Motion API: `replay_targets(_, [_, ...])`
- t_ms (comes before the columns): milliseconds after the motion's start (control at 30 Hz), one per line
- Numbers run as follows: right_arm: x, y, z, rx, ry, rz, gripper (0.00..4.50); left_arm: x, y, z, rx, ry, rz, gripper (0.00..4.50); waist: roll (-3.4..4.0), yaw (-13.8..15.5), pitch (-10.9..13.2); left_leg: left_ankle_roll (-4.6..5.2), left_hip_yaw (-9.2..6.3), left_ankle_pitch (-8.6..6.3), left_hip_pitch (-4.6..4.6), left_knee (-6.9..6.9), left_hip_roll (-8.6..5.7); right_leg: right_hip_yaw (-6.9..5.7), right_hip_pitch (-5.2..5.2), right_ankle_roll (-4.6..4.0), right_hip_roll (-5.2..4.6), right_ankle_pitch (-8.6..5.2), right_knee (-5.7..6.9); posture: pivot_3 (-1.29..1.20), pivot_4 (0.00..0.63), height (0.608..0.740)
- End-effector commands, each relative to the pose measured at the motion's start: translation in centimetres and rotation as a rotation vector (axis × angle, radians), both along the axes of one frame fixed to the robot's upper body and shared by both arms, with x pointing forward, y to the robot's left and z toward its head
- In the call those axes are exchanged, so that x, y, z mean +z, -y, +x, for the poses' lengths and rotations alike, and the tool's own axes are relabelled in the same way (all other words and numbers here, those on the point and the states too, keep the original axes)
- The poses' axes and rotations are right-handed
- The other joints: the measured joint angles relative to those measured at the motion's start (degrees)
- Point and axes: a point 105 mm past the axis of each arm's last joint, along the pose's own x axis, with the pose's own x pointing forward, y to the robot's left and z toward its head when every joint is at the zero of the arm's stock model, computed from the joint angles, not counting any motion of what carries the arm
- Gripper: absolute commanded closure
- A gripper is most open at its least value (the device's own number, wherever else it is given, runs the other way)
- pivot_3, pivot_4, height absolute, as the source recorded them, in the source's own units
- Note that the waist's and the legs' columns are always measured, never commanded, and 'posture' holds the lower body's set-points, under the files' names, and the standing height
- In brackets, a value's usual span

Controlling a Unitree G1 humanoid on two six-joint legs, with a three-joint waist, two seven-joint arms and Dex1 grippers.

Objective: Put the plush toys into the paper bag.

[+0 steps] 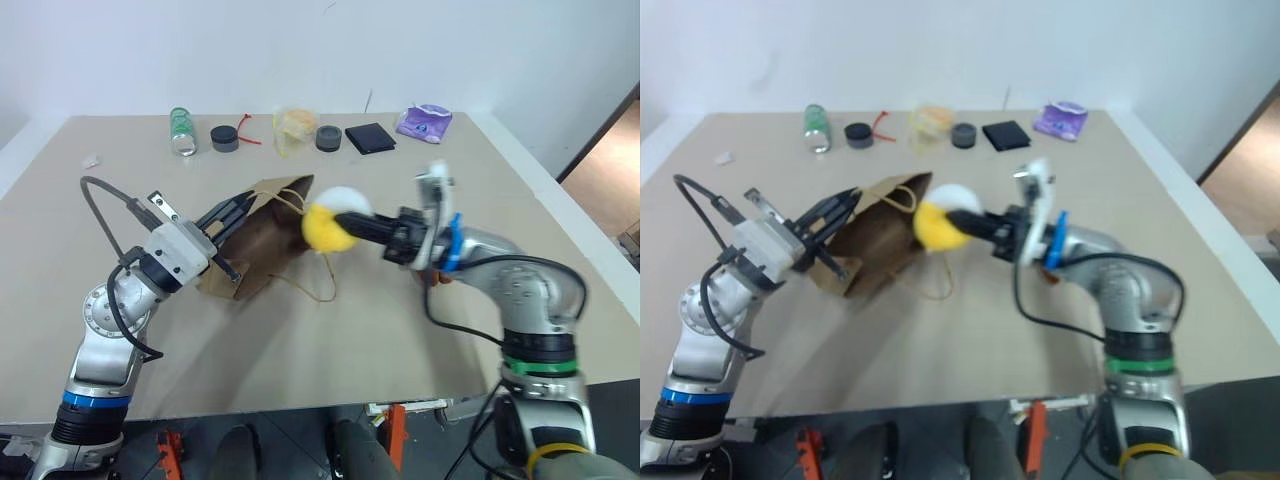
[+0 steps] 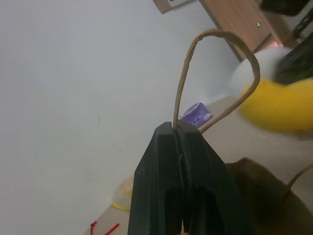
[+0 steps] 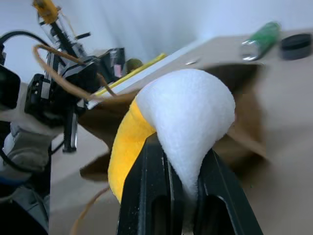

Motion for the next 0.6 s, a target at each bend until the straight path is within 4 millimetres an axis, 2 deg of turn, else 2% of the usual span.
replay_targets(33, [-0.4,-2.3,1.1,-0.048,0.016,-0.022,4.47,1.0,0.3,-0.4,-0.018,0.053,-0.001,4.5,-0.04,0.1,0.0,0.0,0.0,0.0,-0.01,0.0,0.0,0.0,-0.01,0.01,0.0,-0.01,0.0,0.0,0.15,0.74])
replay_targets(200, [-2.8,-5.7,2.0,-0.075,-0.03,-0.038,4.47,1.3,0.6,-0.4,-0.023,0.065,-0.007,4.5,-0.02,0.0,0.0,-0.01,0.04,-0.01,-0.07,-0.02,-0.01,0.02,-0.07,0.04,-0.02,-0.03,0.0,0.0,0.15,0.74])
replay_targets(233, [-2.9,-6.0,2.1,-0.081,-0.033,-0.037,4.47,1.3,0.6,-0.4,-0.023,0.065,-0.007,4.5,-0.02,0.0,0.0,0.0,0.03,0.0,-0.07,-0.05,-0.01,0.02,-0.09,0.02,-0.01,-0.02,0.01,0.0,0.15,0.74])
replay_targets(333, [-3.1,-9.0,1.3,-0.025,-0.013,-0.052,4.47,1.2,0.8,-0.5,-0.031,0.064,-0.006,4.5,-0.03,0.0,0.0,0.0,0.01,0.0,-0.06,-0.04,0.0,0.0,-0.07,0.01,0.0,-0.01,0.02,0.0,0.15,0.74])
replay_targets(400, [-2.9,-10.2,2.1,-0.063,-0.004,-0.048,4.47,1.2,0.8,-0.5,-0.032,0.065,-0.007,4.5,-0.02,-0.2,0.0,0.0,0.02,0.0,-0.05,-0.04,0.0,0.0,-0.07,0.02,0.0,-0.01,0.02,0.0,0.15,0.74])
replay_targets(467, [-2.7,-10.5,2.9,-0.105,-0.001,-0.048,4.47,1.3,0.8,-0.4,-0.03,0.065,-0.01,4.5,-0.02,-0.2,0.0,0.0,0.02,0.01,-0.03,-0.05,0.05,0.0,-0.11,-0.05,0.07,0.04,0.02,0.0,0.15,0.74])
replay_targets(533, [-2.3,-10.6,2.6,-0.078,0.036,-0.035,3.44,1.5,0.8,-0.2,-0.028,0.066,-0.018,4.5,-0.03,0.0,0.0,0.01,-0.01,0.02,-0.03,-0.06,0.08,-0.03,-0.1,-0.07,0.1,0.05,0.02,0.0,0.15,0.74])
replay_targets(567, [-1.9,-10.5,2.1,-0.043,0.058,-0.019,3.16,1.5,0.8,-0.2,-0.027,0.066,-0.019,4.5,-0.03,0.2,0.0,0.01,-0.02,0.02,-0.03,-0.06,0.08,-0.04,-0.08,-0.07,0.1,0.04,0.02,0.0,0.15,0.74])
replay_targets(600, [-1.5,-10.2,1.7,-0.028,0.076,0.0,2.59,1.5,0.7,-0.2,-0.025,0.066,-0.02,4.5,-0.03,0.2,0.0,0.01,-0.02,0.02,-0.06,-0.05,0.08,-0.05,-0.05,-0.05,0.08,0.02,0.02,0.0,0.15,0.74])
